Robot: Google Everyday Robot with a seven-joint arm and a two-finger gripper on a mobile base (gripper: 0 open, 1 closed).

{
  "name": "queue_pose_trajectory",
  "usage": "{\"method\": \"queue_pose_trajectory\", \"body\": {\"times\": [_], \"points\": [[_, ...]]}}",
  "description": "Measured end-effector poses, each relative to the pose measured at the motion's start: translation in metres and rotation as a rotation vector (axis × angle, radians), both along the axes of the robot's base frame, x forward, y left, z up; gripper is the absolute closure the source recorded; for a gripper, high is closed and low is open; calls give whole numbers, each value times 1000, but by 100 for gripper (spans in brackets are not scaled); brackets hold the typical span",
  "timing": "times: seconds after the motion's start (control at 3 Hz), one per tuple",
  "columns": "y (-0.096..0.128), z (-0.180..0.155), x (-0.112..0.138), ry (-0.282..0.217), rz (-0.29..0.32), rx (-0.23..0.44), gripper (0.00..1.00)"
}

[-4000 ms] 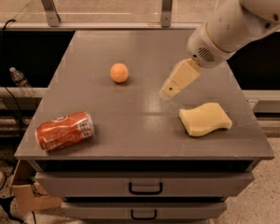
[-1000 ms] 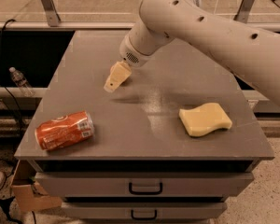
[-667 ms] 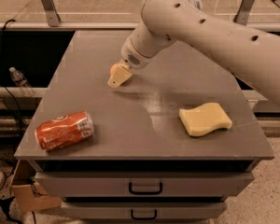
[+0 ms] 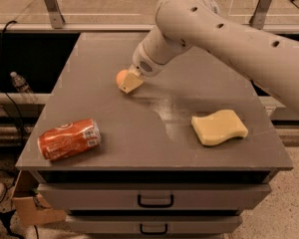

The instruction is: Move orange near coke can

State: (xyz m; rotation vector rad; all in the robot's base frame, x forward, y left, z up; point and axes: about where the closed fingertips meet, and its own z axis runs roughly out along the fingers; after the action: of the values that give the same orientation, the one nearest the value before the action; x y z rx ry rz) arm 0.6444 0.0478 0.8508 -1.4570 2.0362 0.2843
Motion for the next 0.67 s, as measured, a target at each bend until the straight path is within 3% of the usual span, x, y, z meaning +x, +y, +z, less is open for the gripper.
{"method": "queue_pose_trajectory", "body": {"times": [0.33,0.67], "points": [[-9,22,2,-23,12,65,100],[-30,52,-8,-68,60,60,100]]}}
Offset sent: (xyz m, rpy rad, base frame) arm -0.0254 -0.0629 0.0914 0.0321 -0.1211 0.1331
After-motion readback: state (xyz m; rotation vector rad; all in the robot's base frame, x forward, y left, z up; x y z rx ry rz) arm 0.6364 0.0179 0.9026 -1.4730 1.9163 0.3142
